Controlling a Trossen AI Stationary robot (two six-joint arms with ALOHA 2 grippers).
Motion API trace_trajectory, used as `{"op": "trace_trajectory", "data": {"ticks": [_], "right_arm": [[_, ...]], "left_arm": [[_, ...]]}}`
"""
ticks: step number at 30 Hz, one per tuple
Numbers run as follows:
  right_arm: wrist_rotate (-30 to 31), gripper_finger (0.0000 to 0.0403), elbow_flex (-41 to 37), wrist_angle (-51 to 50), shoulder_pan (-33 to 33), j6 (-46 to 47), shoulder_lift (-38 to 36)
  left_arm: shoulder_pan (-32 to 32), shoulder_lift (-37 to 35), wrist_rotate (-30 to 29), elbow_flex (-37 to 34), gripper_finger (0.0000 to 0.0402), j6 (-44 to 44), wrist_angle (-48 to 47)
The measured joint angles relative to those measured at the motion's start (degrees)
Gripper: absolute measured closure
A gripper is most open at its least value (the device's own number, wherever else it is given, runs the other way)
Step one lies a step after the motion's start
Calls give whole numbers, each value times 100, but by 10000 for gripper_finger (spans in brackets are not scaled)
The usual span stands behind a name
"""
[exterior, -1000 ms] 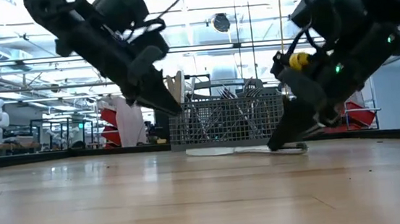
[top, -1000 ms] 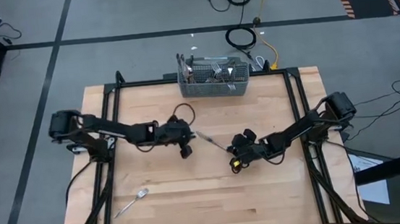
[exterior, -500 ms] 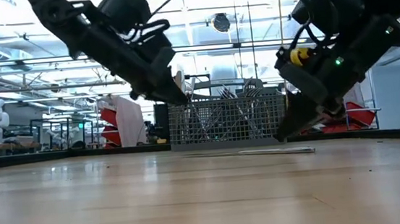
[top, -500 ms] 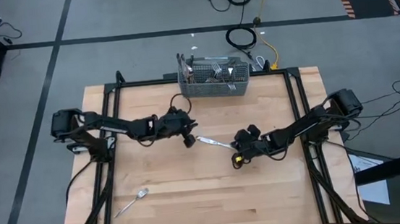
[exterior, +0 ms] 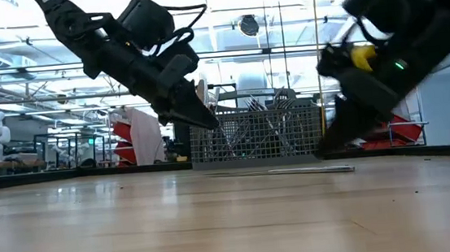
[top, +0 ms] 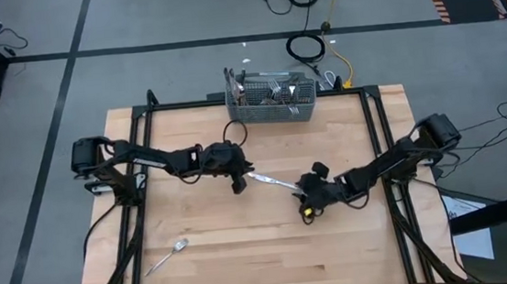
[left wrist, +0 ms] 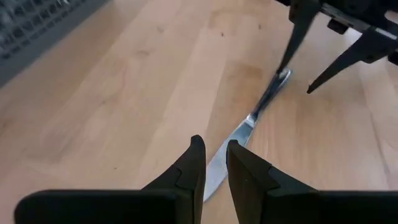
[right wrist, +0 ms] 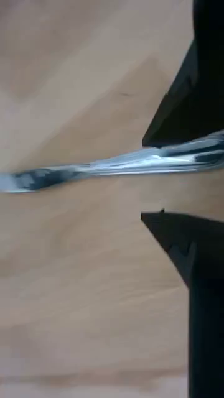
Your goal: Sort silverware
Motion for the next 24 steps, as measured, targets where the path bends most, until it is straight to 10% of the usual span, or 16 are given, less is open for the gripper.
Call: {"op": "trace_trajectory", "data": {"ticks": [8, 24], "right_arm": [[1556, 178, -640, 10, 730, 1260, 110], [1662, 179, -1471, 2031, 898, 609, 775]], "left_arm": [[3, 15, -34, 7, 330, 150, -43], [3, 414, -255, 7, 330, 138, -50]]}}
